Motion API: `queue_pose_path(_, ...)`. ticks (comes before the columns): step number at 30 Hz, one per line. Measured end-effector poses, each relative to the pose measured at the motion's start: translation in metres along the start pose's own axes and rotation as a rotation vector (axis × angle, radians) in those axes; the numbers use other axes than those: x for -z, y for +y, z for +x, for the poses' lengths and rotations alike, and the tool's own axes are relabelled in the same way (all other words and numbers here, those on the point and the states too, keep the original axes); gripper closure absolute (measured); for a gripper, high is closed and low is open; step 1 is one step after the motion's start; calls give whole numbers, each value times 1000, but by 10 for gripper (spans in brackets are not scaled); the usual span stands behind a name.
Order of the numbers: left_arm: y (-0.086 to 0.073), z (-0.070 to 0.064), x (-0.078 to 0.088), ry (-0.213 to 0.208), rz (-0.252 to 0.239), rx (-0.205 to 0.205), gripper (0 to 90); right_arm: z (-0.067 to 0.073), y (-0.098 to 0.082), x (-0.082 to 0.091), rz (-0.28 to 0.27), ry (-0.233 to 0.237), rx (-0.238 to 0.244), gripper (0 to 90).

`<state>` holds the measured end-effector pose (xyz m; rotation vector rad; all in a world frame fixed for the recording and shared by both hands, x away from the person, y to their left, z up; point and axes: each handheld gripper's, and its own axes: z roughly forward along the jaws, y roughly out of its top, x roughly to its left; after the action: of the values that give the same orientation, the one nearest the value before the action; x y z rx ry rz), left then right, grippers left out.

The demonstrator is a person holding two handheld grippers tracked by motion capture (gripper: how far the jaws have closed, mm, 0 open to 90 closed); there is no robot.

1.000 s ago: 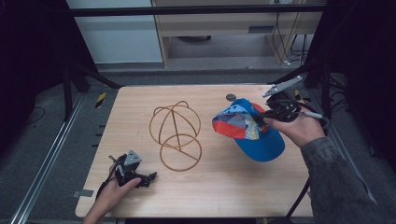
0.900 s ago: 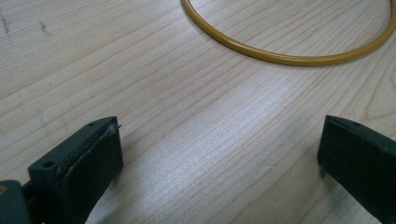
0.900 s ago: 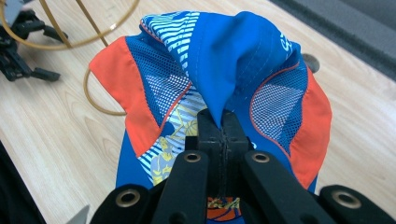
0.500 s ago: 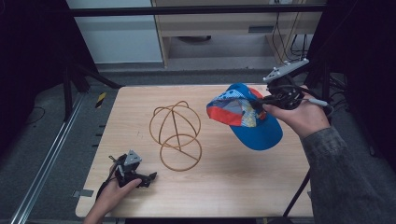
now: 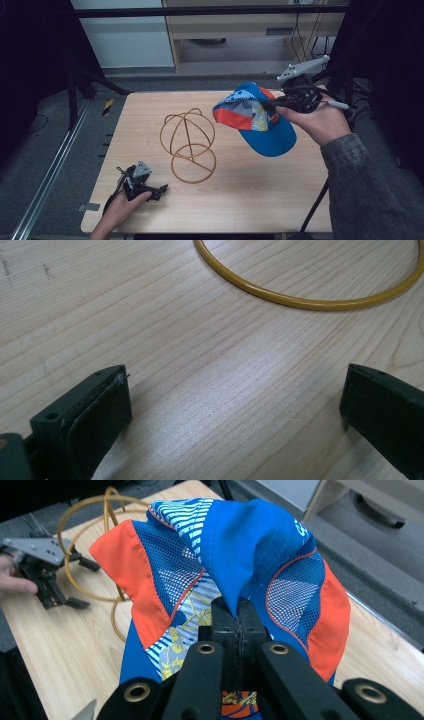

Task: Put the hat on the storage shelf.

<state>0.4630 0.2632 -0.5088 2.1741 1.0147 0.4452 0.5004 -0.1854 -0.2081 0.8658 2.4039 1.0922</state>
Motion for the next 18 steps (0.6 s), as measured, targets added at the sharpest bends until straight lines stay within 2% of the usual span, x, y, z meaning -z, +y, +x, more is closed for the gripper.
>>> queue_pose_path(6,0,0,0,0,0,0,0,10,19,-4,-30,11,25,900)
queue_pose_path(11,0,0,0,0,0,-1,0,21,35,-18,-43,33,56,900)
queue_pose_path(18,0,0,0,1,-1,-1,0,40,47,-37,-49,65,95,900)
